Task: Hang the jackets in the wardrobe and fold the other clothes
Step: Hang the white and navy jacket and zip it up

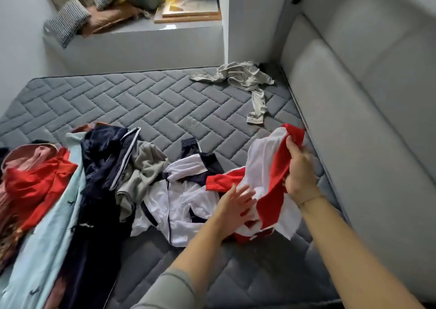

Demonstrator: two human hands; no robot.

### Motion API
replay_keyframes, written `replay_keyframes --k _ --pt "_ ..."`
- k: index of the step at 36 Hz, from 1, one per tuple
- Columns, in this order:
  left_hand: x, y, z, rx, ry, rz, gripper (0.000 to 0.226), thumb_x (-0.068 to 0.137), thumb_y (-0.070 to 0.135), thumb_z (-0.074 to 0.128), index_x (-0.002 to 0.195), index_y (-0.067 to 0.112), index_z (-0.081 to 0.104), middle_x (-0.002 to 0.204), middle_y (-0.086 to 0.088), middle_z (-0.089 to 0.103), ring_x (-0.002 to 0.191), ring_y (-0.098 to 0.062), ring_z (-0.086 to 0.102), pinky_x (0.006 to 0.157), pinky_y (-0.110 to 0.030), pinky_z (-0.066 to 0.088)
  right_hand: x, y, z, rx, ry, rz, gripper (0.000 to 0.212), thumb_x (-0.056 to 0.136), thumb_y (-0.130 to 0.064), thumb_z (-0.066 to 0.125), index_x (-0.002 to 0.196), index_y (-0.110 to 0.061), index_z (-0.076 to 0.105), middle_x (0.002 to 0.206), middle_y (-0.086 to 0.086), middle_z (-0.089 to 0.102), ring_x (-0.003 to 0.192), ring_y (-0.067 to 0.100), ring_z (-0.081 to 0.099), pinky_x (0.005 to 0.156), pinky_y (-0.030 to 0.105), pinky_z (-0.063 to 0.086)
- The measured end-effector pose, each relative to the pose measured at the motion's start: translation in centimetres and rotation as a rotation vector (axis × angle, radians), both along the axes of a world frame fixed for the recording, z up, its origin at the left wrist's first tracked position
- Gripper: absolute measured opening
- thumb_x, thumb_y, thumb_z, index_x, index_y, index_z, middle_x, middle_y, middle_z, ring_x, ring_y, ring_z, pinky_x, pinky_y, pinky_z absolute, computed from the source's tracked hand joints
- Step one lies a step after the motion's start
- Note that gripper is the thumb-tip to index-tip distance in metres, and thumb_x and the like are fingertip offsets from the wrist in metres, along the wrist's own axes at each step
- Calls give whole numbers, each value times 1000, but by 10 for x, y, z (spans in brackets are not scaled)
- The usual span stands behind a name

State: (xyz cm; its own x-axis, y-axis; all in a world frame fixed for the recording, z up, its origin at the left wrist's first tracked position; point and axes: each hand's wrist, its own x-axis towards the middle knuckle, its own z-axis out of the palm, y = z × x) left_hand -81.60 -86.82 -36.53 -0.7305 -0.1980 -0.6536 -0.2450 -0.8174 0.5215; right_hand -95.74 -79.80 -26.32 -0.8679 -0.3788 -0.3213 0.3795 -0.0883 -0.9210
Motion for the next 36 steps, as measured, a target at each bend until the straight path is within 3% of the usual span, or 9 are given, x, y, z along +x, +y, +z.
replay_keyframes --k 5,7,11,15,21,23,28,32,36 --pt "20 -20 -38 -43 -152 133 25 99 29 43 116 20 60 119 -2 63 112 -19 58 81 -33 47 -6 -4 -74 482 77 355 11 94 -11 55 83 -13 55 63 -4 52 62 13 47 45 7 36" --pt "36 -31 -58 -73 -245 186 20 98 21 46 110 18 61 115 -3 63 105 -17 60 81 -33 46 3 -9 -101 546 37 477 12 93 -7 54 83 -6 62 74 5 64 77 19 52 59 11 39" --pt "62 -55 -106 -109 -419 269 27 96 12 54 122 10 58 98 1 65 92 -10 60 82 -28 45 30 -26 -148 565 -22 598 36 94 -6 54 130 -4 56 127 8 57 114 17 53 91 22 39" --pt "85 -81 -155 -124 -576 329 31 98 10 53 129 8 53 109 -3 59 102 -16 56 89 -31 39 58 -48 -193 517 -60 636 29 93 -2 52 120 -8 62 103 -9 63 88 -5 58 65 2 42" --pt "118 -120 -232 -305 -850 465 60 87 8 67 138 -6 39 110 -11 55 103 -24 51 98 -46 44 89 -88 -253 436 -98 750 25 94 -8 52 107 -25 63 111 -12 64 99 -4 56 80 11 43" --pt "122 -132 -254 -277 -933 568 74 81 6 73 142 0 31 131 -18 48 117 -31 51 106 -45 40 98 -101 -270 417 -99 775 25 94 -8 52 108 -25 65 111 -13 65 99 -6 57 81 10 45" --pt "127 -146 -300 -231 -1120 471 75 84 31 73 142 4 34 146 -19 25 126 -36 42 103 -38 37 120 -118 -307 404 -149 823 27 94 -4 51 108 -21 66 109 -10 67 103 -2 59 87 15 46" --pt "139 -144 -319 -354 -970 664 21 96 26 57 100 6 62 101 -5 61 98 -26 57 80 -32 47 132 -114 -324 427 -180 877 27 94 -3 51 105 -22 67 106 -10 69 101 1 61 78 10 46" --pt "148 -132 -284 -365 -746 954 22 98 41 49 88 31 65 88 15 71 85 -1 64 73 -18 47 137 -102 -325 476 -167 912 28 95 -5 51 99 -27 67 105 -10 69 103 5 62 83 16 45"
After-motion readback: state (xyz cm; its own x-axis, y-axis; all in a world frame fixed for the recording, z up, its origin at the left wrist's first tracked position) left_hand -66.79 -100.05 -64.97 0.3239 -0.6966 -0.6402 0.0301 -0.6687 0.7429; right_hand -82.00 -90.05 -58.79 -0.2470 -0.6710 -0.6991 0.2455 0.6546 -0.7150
